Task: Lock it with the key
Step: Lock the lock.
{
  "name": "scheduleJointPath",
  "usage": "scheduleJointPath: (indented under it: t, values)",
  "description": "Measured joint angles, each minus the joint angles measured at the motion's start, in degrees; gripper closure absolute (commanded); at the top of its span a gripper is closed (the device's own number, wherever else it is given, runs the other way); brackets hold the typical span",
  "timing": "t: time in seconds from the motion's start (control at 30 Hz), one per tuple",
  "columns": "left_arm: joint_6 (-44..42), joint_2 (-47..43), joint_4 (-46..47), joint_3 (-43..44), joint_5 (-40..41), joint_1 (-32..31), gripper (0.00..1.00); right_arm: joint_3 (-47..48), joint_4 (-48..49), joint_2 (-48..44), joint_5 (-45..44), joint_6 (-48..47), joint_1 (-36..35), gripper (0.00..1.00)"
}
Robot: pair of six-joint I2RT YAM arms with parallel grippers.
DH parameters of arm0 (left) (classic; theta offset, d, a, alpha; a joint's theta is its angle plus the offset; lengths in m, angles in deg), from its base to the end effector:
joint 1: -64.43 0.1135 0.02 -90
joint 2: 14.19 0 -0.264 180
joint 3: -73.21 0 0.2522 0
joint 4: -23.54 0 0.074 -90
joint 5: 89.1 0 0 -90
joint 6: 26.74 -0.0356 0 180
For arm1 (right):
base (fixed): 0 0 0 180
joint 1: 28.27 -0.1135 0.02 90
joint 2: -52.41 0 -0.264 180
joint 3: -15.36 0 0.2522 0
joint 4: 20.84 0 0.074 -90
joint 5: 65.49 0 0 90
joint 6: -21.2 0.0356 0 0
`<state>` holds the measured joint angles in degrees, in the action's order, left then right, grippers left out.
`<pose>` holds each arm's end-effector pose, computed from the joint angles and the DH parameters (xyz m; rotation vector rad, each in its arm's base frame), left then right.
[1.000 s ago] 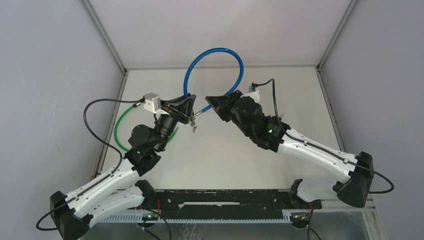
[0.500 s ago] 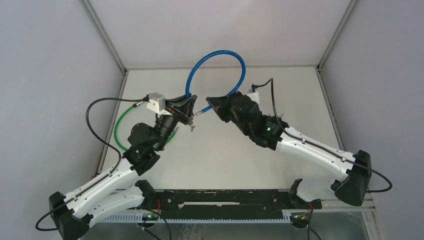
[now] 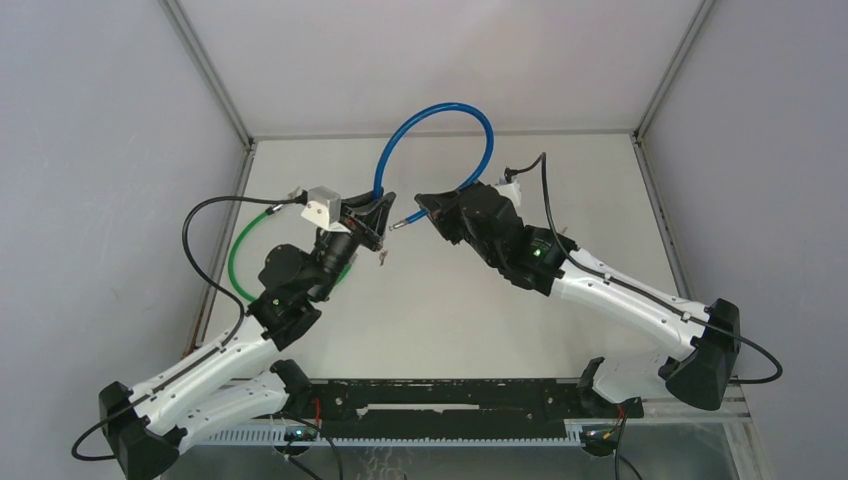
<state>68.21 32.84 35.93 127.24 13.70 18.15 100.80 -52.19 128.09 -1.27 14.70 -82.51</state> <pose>0.1390 -0.1340 0.3735 0.2560 1.2402 -0.6371 0.1890 0.2359 0.3730 0.8339 1.9204 1.1410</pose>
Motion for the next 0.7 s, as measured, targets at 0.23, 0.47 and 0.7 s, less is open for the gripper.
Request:
scheduleJointPath:
  t: [0.23, 0.47, 0.7]
  values:
    - [-0.4, 0.8, 0.0, 0.0, 1.5, 0.0, 1.00, 0.0, 0.0, 0.0, 2.7, -1.5, 1.5, 1.00]
    - [4.5, 2.6, -2.9, 0.0, 12.1, 0.0, 1.00, -7.6, -0.3, -5.2, 4.5, -10.6, 8.1, 1.00]
    - [22.8, 13.8, -15.8, 3.0, 17.2, -0.1, 1.00, -11.4, -11.1, -5.6, 2.1, -12.6, 11.8, 1.00]
